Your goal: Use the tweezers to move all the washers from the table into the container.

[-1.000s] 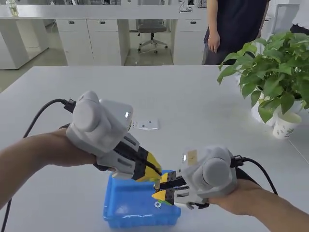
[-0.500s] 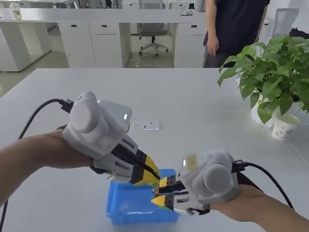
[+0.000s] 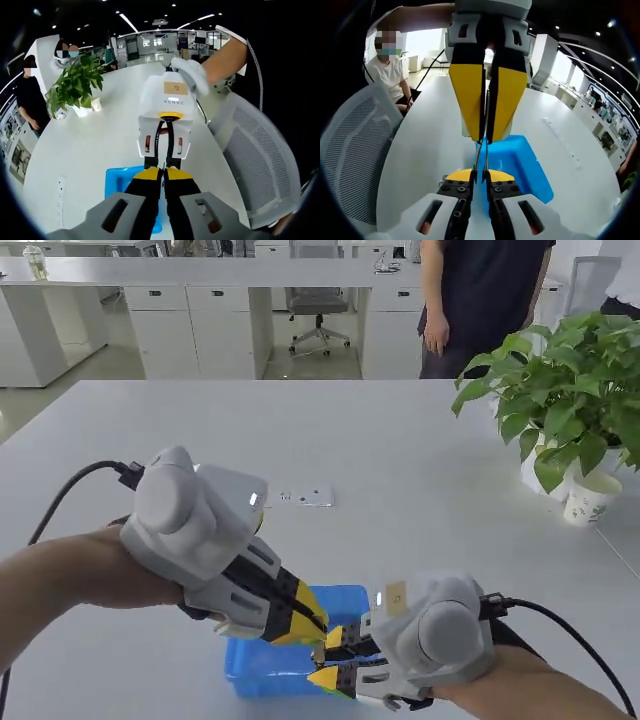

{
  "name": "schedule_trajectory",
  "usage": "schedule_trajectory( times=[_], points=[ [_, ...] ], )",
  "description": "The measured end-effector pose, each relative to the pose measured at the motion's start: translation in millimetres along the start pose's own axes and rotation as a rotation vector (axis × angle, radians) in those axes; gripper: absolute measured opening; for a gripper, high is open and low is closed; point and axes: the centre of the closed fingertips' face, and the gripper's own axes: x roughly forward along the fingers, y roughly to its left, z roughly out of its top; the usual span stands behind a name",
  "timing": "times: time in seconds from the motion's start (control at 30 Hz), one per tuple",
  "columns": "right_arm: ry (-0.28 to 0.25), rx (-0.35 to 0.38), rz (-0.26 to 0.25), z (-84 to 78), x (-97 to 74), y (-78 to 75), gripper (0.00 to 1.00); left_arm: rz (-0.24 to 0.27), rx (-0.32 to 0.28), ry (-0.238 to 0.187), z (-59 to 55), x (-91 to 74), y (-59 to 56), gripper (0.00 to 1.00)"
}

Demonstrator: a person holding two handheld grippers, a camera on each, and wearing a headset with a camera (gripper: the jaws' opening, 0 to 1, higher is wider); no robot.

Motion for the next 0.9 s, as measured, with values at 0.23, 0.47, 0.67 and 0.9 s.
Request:
schedule_trajectory(
  times=[0.23,0.47,0.67,0.9],
  points=[
    [-0.003,0.015,0.014,-4.9,5.6,14.3,0.11,-0.013,-0.013,-0.003,-7.6,4.0,-10.8,0.06],
    [0.008,0.021,0.036,-10.8,11.7,27.3,0.11,-0.022,-0.025,0.003,-18.1,7.7,-21.2,0.06],
    [0.008,0.032,0.050,-14.5,18.0,36.2,0.11,-0.025,-0.031,0.011,-24.8,10.5,-28.0,0.06],
    [0.006,0.044,0.066,-16.9,23.7,46.1,0.11,-0.032,-0.042,0.018,-30.5,14.0,-36.5,0.06]
  ],
)
